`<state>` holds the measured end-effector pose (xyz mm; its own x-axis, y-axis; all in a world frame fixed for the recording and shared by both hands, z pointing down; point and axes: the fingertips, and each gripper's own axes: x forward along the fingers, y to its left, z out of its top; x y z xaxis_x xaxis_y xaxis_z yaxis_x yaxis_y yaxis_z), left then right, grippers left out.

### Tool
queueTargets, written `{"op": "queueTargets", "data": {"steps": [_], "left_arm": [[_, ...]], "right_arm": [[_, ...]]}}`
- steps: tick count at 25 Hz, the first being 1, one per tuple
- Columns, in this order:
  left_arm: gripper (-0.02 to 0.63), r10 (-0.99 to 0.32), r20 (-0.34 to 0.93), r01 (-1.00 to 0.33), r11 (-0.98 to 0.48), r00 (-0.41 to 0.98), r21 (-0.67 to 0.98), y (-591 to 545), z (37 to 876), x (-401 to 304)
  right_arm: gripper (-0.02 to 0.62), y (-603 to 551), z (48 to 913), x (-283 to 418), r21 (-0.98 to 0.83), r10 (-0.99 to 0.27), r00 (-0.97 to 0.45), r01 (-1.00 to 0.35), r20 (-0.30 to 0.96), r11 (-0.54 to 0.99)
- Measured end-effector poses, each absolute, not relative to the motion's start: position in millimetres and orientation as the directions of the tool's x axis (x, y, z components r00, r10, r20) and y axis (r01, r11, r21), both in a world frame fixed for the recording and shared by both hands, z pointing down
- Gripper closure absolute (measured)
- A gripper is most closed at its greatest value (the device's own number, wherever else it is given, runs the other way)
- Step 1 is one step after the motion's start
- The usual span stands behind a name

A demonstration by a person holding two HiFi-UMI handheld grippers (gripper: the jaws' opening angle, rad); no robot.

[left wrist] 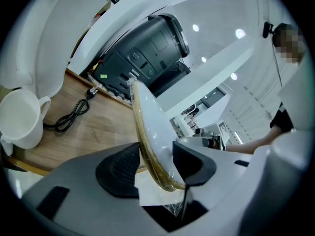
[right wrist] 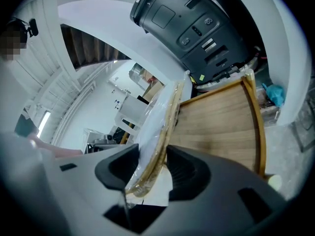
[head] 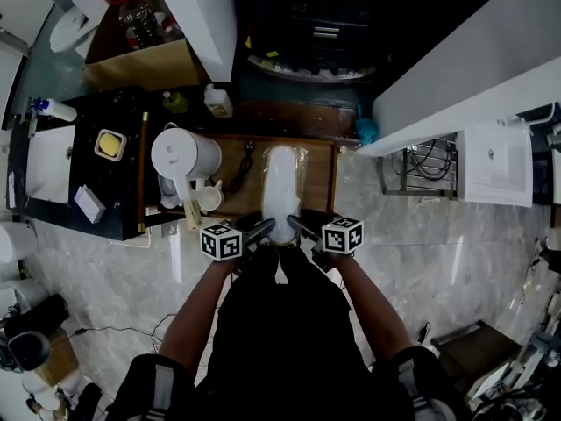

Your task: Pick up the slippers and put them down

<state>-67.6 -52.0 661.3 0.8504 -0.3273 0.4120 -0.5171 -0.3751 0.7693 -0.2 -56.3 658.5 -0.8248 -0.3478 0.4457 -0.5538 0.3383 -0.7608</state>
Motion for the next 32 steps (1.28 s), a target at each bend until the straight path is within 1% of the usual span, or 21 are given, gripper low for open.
{"op": "queueTargets", "data": {"steps": [6,12,17,21,32], "left_arm": [[0.393,-0.376,0.369,-0.506,-0.386,0.85,0.772,-43.1,634.2,-64.9],[0.394,-0.403,0.332,-0.499,-0.439,0.853,0.747,-40.8,603.7,-56.6],[0.394,-0.412,0.311,-0.492,-0.47,0.856,0.733,-34.1,586.4,-49.4],[0.407,-0.439,0.284,-0.492,-0.486,0.852,0.723,-30.4,571.3,-46.5],[0.428,-0.489,0.245,-0.51,-0.533,0.837,0.676,-27.0,537.3,-36.0]], "right_arm": [[0.411,-44.1,637.7,4.0,-0.758,-0.366,-0.829,-0.545,0.423,0.359],[0.413,-33.4,620.4,10.6,-0.737,-0.374,-0.831,-0.545,0.412,0.399],[0.414,-29.0,598.9,15.6,-0.748,-0.41,-0.838,-0.522,0.359,0.411],[0.415,-27.6,578.5,19.7,-0.743,-0.425,-0.846,-0.505,0.323,0.44],[0.42,-25.6,540.4,32.7,-0.716,-0.45,-0.853,-0.485,0.263,0.502]]}}
